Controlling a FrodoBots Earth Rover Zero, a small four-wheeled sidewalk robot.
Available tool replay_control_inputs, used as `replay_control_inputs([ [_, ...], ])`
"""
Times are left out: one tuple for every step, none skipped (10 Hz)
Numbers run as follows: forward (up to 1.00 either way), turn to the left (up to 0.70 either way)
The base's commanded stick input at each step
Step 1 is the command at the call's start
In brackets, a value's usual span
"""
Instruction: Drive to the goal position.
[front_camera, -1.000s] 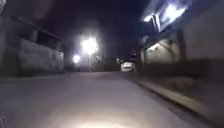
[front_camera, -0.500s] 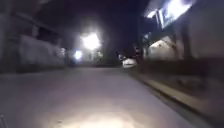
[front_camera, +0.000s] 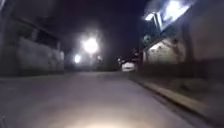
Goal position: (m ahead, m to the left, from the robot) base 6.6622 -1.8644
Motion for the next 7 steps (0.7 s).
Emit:
replay_control_inputs([
  [0.50, 0.00],
  [0.50, 0.00],
  [0.50, 0.00],
  [0.50, 0.00],
  [0.50, 0.00],
  [0.50, 0.00],
  [0.50, 0.00],
])
